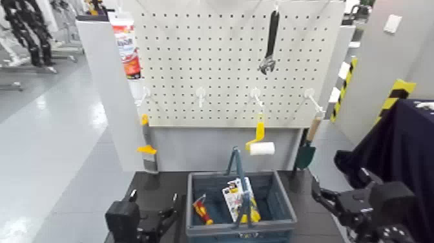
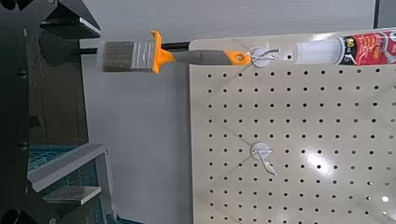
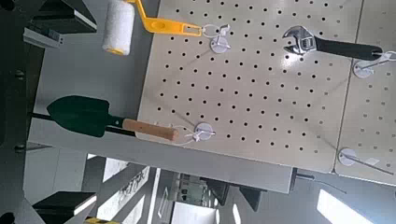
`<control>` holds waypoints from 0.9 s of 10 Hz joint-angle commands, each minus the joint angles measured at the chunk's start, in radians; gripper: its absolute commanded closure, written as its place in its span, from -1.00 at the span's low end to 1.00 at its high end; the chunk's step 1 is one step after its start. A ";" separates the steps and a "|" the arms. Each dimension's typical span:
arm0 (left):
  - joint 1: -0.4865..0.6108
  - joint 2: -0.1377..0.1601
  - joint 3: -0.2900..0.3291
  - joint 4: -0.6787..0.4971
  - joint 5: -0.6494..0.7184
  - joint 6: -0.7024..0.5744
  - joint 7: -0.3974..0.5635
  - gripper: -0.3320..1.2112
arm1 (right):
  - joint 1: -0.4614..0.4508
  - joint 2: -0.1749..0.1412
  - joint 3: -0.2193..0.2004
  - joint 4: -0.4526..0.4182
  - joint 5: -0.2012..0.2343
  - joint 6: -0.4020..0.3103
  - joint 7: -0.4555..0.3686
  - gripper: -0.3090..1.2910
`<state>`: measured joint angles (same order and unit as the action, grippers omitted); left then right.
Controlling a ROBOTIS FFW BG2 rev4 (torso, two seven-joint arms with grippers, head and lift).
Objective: Put the tool with the wooden handle into the crate.
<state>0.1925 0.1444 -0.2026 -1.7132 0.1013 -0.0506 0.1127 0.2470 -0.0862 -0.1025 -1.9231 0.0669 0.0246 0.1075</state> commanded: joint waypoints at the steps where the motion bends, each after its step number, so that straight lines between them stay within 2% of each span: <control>1: -0.002 0.001 0.000 0.003 0.005 -0.002 -0.002 -0.41 | 0.000 -0.001 0.000 -0.002 0.001 -0.003 0.000 -0.56; 4: -0.004 0.001 -0.003 0.007 0.008 -0.002 -0.004 -0.41 | 0.001 0.000 0.001 -0.002 0.001 -0.002 -0.005 -0.56; 6: -0.004 0.001 -0.003 0.009 0.009 -0.002 -0.004 -0.41 | -0.003 -0.001 -0.010 0.000 -0.006 0.028 -0.003 -0.56; 7: -0.005 0.001 -0.003 0.010 0.012 0.000 -0.004 -0.41 | -0.020 -0.004 -0.034 0.015 -0.012 0.038 0.024 -0.56; 9: -0.004 0.001 -0.001 0.010 0.015 0.003 -0.007 -0.41 | -0.063 -0.012 -0.094 0.070 -0.059 0.034 0.098 -0.56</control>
<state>0.1883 0.1457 -0.2048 -1.7032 0.1161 -0.0483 0.1059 0.1990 -0.0948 -0.1772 -1.8709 0.0218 0.0595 0.2018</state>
